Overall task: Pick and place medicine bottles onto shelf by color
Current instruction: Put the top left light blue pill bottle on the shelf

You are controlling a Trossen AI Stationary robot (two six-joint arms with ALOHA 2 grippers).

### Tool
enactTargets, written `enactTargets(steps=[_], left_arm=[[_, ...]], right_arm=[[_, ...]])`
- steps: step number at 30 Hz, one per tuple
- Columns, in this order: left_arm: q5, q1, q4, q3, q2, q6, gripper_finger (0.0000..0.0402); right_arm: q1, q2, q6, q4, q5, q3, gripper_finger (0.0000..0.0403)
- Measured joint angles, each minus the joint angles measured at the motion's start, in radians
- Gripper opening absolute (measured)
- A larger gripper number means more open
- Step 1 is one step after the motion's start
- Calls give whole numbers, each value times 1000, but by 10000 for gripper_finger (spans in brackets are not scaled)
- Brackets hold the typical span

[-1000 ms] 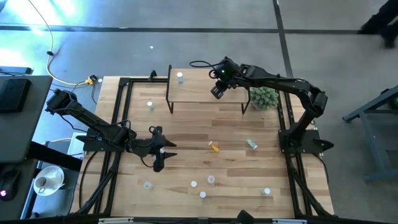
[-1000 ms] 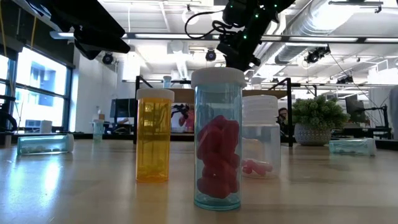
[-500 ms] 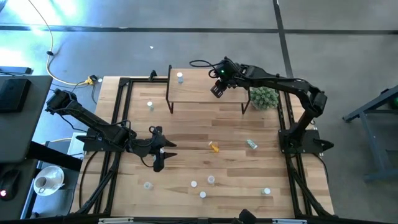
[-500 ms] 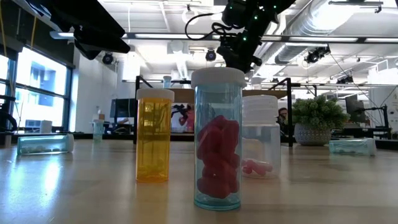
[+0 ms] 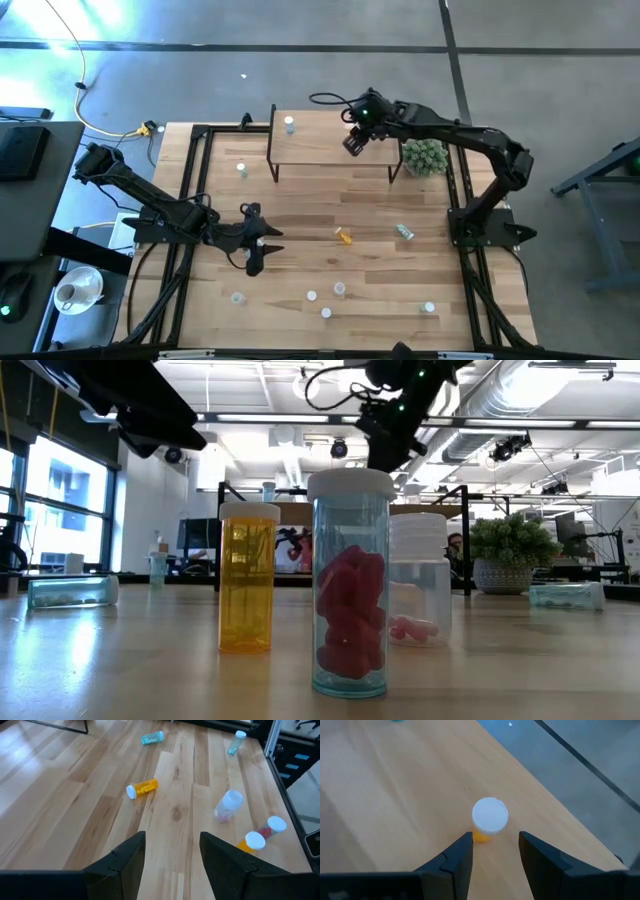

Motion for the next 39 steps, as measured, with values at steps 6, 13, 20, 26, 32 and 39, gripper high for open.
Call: enactTargets(steps=[6,13,20,26,32,39], left_arm=[[0,0,-6,0,0,0,179],[0,0,-18,0,0,0,179],[14,0,-28,0,0,0,179],[128,-1,-32,0,0,-24,179],[127,-47,-56,0,0,-53,179],[91,-122,-58,0,0,-83,179]], right_arm=[[35,-58,20,-97,-2,0,151],[164,-106,35,-208,-21,0,151],[345,-114,17,-250,-24,-3,151],[497,-110,17,-284,-14,-4,151],[604,-118,83,-248,33,-132,151],[695,-118,181,-116,33,-294,151]])
